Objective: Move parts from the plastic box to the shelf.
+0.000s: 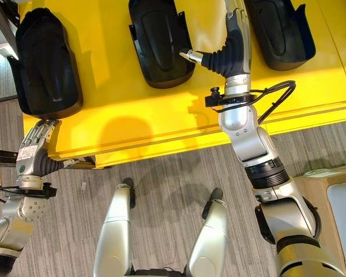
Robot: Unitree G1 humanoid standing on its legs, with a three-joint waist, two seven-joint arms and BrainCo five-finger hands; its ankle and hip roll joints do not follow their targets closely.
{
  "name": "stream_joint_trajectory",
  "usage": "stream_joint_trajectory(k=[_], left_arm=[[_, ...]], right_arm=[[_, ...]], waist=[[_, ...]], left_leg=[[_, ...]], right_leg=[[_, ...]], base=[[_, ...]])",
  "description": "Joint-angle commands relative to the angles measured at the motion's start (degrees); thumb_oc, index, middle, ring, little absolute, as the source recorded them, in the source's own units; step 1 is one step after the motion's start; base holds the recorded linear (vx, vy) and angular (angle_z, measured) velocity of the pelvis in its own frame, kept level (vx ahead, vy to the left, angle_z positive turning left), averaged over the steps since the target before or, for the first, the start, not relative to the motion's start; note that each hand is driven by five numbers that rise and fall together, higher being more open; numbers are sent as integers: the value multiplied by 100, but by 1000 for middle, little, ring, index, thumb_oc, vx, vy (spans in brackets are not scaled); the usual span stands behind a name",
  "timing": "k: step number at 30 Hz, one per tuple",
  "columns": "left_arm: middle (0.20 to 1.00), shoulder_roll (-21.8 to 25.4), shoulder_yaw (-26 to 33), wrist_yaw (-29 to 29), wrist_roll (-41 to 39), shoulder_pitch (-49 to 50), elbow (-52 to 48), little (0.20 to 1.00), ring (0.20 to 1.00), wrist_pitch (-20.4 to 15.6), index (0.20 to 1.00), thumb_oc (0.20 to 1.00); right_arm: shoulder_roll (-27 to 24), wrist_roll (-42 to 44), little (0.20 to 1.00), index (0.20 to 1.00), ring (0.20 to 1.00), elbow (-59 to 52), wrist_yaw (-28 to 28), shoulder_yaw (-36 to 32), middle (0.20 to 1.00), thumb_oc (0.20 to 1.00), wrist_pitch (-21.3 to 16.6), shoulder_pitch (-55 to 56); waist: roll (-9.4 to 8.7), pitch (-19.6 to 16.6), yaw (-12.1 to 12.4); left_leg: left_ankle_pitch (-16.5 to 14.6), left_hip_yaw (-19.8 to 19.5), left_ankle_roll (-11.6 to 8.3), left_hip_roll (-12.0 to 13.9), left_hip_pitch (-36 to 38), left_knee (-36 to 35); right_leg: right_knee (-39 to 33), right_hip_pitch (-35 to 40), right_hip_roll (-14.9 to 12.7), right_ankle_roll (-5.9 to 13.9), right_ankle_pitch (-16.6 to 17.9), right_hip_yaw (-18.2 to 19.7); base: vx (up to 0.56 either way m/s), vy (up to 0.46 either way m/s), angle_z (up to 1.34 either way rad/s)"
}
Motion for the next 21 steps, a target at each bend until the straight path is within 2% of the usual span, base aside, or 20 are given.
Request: stream_joint_trajectory(k=[1, 13, 21], left_arm=[[1000, 103, 196, 272, 164, -126, 285, 1000, 1000, 101, 1000, 1000], [1000, 58, 249, 487, 207, -594, 435, 1000, 1000, 269, 1000, 1000], [1000, 72, 359, 548, 300, -898, 148, 1000, 1000, 344, 1000, 1000]], right_arm=[[204, 106, 1000, 1000, 1000, -376, -27, -437, 1000, 1000, -154, 179], [253, 187, 1000, 1000, 1000, -416, 10, -420, 1000, 1000, -173, 191], [297, 202, 1000, 1000, 1000, -434, 35, -404, 1000, 1000, -149, 205]], waist=[[-86, -168, 21], [-133, -200, -51], [-152, -215, -90]], left_leg=[[472, 65, 178, -71, 127, -602], [461, 74, 163, -44, 116, -575], [448, 72, 155, -44, 92, -552]], right_leg=[[1045, -472, 238, -442, -456, 328], [1055, -516, 261, -439, -438, 338], [1057, -526, 273, -443, -450, 345]], base=[[0, 0, 0], [0, 2, -1], [0, 0, 0]])
